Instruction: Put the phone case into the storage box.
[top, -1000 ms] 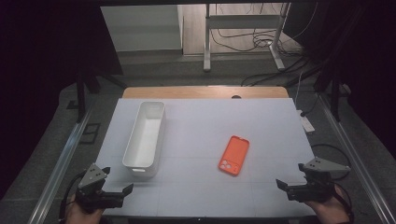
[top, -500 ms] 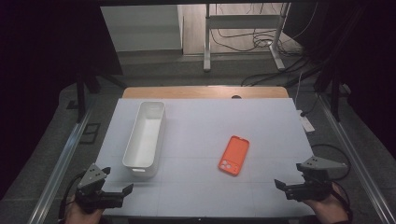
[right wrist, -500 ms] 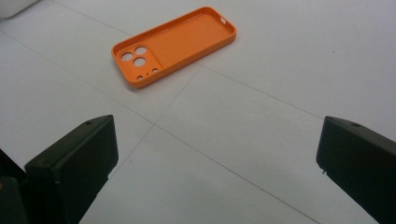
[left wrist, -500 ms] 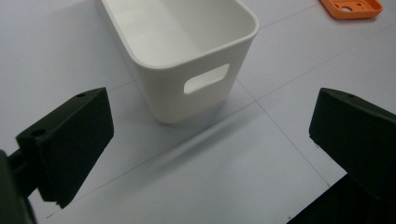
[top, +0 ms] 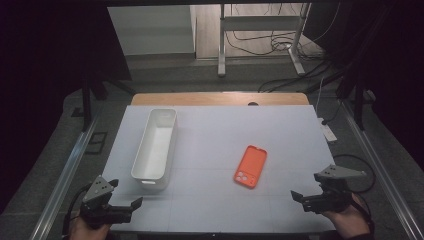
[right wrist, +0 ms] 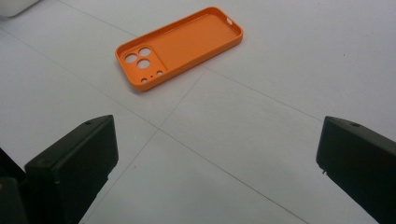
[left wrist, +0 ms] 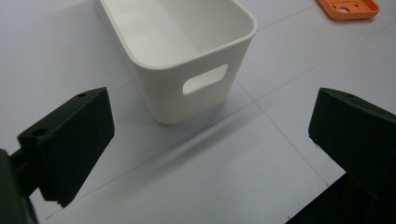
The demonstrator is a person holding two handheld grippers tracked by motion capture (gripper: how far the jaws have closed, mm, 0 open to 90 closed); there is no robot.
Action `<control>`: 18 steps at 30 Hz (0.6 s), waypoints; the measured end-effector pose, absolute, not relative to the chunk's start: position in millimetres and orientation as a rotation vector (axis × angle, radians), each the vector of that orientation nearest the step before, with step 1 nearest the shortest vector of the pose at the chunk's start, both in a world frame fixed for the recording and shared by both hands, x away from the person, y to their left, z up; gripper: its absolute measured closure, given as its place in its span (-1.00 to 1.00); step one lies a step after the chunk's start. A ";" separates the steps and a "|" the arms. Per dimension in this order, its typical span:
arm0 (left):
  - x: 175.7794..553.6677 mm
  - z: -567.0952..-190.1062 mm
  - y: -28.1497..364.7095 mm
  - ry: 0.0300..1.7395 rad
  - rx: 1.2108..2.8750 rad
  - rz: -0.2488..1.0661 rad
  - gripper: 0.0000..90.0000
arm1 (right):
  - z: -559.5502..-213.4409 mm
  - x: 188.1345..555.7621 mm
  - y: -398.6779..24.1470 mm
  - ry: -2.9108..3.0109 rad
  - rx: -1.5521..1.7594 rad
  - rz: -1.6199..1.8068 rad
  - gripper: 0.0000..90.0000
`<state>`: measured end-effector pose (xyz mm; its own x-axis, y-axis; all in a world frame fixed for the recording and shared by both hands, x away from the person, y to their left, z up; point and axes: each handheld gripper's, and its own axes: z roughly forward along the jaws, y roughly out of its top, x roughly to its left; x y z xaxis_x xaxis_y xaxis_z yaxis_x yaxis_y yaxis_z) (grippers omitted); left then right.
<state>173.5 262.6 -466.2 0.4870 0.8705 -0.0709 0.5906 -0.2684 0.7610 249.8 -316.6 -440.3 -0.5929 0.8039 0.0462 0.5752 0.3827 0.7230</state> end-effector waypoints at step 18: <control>173.3 -466.4 262.8 1.201 1.980 0.469 -0.98 | -438.5 262.1 -303.4 2.373 1.185 0.987 -1.00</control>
